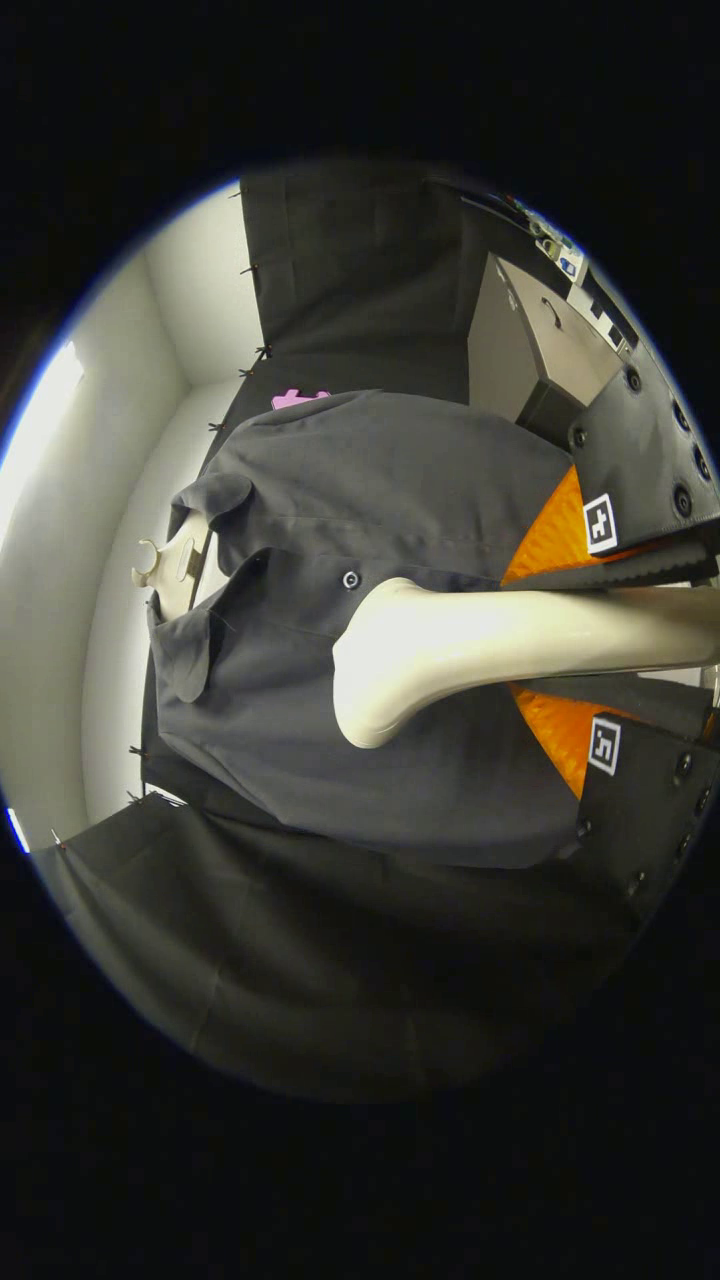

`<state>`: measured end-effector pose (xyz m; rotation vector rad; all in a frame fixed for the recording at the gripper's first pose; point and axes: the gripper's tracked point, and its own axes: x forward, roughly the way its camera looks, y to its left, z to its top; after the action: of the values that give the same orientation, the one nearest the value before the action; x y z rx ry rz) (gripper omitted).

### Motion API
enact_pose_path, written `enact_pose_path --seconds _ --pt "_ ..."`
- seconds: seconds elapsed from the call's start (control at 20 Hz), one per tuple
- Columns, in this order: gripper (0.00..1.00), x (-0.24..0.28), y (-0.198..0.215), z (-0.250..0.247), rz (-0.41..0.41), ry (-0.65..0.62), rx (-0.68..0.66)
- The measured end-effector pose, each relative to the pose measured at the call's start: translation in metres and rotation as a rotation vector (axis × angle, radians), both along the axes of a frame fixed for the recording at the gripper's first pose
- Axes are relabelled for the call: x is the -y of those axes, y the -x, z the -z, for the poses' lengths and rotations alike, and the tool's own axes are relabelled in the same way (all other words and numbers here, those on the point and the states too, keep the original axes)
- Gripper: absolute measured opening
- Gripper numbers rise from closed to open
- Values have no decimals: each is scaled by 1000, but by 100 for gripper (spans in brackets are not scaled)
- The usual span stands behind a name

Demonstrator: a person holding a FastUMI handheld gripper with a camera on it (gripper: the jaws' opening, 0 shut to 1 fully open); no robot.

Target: Iron the clothes twice with a garment steamer, once on the left side and once on the right side.

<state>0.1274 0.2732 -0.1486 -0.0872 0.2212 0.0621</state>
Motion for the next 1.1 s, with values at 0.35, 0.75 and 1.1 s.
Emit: enact_pose_path --seconds 0.35,0.75,1.1 --pt "45 -8 29 45 -18 19 -81" --pt "46 -10 61 93 -36 37 -164" --pt "46 -10 72 116 -43 47 -215"
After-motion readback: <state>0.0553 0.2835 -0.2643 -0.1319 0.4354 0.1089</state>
